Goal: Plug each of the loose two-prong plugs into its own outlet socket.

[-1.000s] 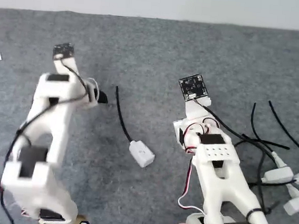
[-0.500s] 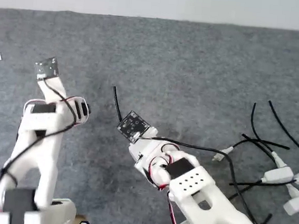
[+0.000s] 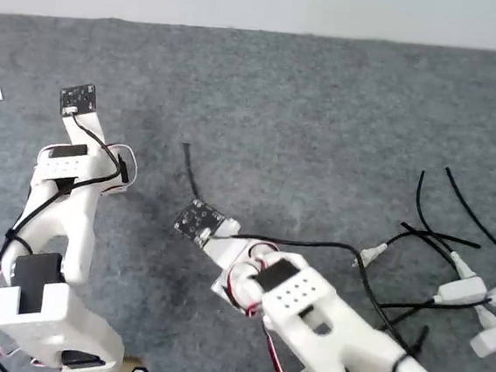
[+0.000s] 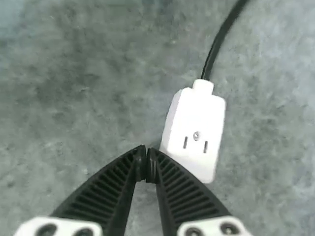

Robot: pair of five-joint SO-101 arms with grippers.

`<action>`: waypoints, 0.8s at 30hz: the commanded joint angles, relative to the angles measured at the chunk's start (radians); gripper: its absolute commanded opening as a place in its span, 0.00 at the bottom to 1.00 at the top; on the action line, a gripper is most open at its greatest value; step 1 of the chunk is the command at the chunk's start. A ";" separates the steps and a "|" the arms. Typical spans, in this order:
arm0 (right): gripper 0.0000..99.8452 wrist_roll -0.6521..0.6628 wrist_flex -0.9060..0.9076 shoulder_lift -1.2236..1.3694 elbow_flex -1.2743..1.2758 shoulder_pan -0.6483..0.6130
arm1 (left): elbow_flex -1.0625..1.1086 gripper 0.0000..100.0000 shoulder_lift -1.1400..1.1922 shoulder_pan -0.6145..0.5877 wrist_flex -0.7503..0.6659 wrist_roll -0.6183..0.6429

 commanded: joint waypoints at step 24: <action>0.01 -0.009 -0.255 0.242 -0.196 0.220 | -0.048 0.07 0.005 0.000 0.011 -0.068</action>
